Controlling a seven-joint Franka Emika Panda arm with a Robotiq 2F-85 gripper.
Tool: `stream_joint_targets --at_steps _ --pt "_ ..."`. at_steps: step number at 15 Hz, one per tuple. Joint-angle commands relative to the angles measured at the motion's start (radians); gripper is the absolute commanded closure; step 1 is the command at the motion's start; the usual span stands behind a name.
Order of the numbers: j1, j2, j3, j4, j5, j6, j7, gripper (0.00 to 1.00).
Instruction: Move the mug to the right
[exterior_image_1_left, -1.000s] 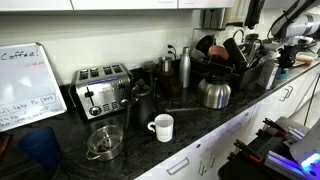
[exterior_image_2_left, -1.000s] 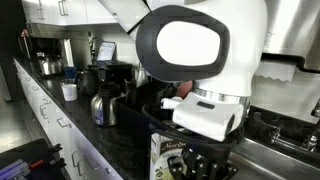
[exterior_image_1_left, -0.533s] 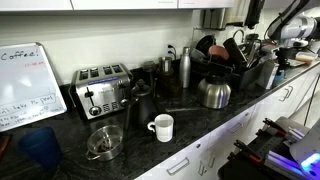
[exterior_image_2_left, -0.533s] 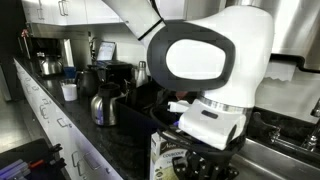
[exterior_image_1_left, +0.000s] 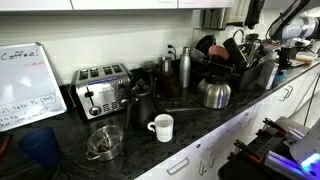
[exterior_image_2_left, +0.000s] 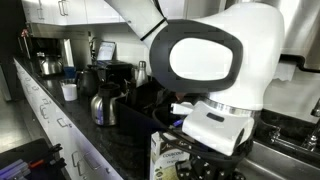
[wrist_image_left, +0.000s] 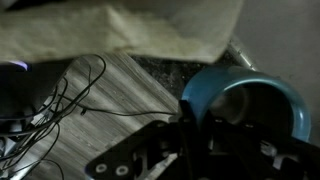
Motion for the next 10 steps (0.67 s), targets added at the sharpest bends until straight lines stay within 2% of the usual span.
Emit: stream_joint_targets --at_steps 1,10 --pt "0.022 0.005 -0.02 0.002 0.019 -0.006 -0.018 0.97" --pt "0.036 0.002 -0.021 -0.022 0.012 -0.004 -0.016 0.97"
